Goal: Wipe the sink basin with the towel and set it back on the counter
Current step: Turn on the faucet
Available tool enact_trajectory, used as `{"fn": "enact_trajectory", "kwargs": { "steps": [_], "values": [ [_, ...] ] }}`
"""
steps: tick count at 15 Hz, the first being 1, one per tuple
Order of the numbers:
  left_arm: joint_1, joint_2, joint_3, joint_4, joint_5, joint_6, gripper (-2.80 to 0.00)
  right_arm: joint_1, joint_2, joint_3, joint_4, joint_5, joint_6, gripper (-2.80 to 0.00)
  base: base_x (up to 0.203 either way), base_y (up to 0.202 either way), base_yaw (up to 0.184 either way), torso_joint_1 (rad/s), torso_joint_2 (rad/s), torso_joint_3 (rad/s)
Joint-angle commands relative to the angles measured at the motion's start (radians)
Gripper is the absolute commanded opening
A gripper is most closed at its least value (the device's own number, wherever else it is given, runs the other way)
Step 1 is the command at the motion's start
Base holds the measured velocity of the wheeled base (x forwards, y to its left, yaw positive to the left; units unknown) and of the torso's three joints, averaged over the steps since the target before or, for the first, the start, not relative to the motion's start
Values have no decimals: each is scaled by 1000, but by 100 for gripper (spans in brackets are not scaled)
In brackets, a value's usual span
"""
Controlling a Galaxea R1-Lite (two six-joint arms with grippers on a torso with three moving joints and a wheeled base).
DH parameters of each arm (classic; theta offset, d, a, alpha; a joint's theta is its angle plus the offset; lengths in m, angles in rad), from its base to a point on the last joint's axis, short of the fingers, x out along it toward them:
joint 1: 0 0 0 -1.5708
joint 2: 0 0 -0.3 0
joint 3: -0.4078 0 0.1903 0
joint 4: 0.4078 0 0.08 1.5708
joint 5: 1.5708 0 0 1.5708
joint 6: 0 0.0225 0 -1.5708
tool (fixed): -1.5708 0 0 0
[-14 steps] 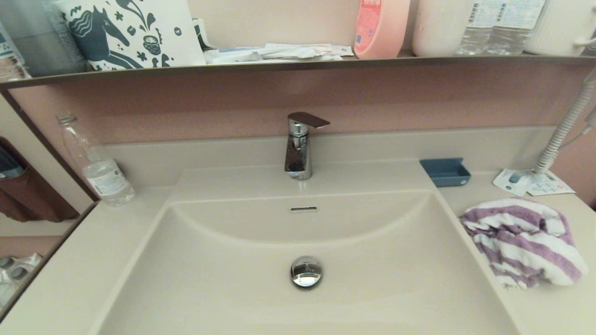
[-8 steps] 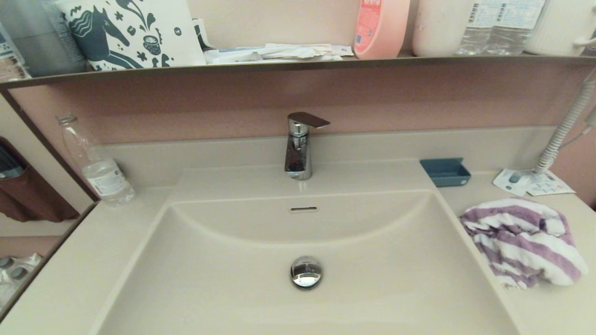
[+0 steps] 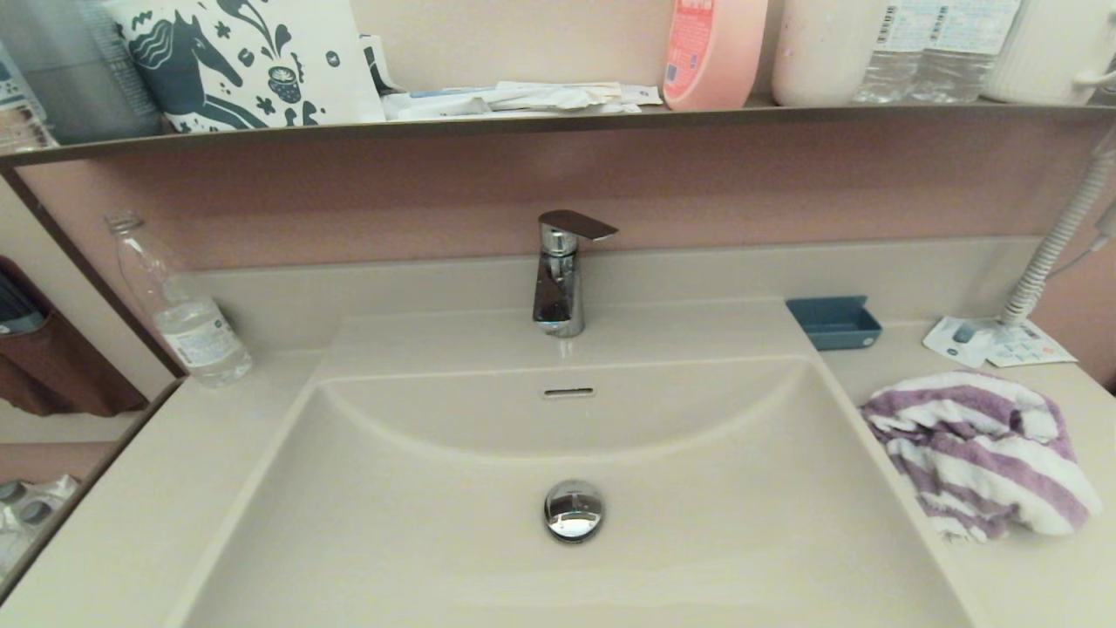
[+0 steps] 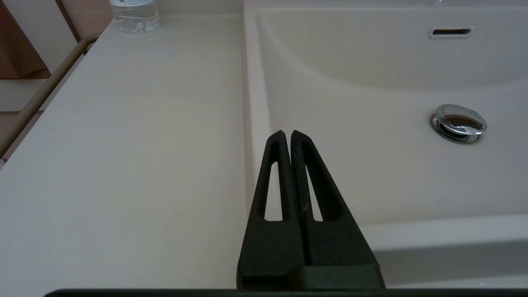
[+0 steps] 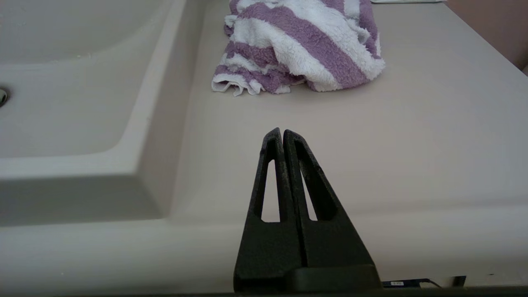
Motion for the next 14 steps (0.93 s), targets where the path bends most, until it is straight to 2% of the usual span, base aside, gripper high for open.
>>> {"fn": "enact_trajectory", "kwargs": {
  "steps": [1,4,7,9,14],
  "values": [
    [0,1,0,0,0,1,-280,0,0,0,0,0,0,-280,0,0,0,0,0,0],
    [0,1,0,1,0,2,-280,0,0,0,0,0,0,-280,0,0,0,0,0,0],
    [0,1,-1,-6,-5,33,-280,0,0,0,0,0,0,-280,0,0,0,0,0,0],
    [-2,12,-46,-1,-12,36,-280,0,0,0,0,0,0,-280,0,0,0,0,0,0],
    [-3,257,-183,-8,-84,31,-280,0,0,0,0,0,0,-280,0,0,0,0,0,0]
  ]
}}
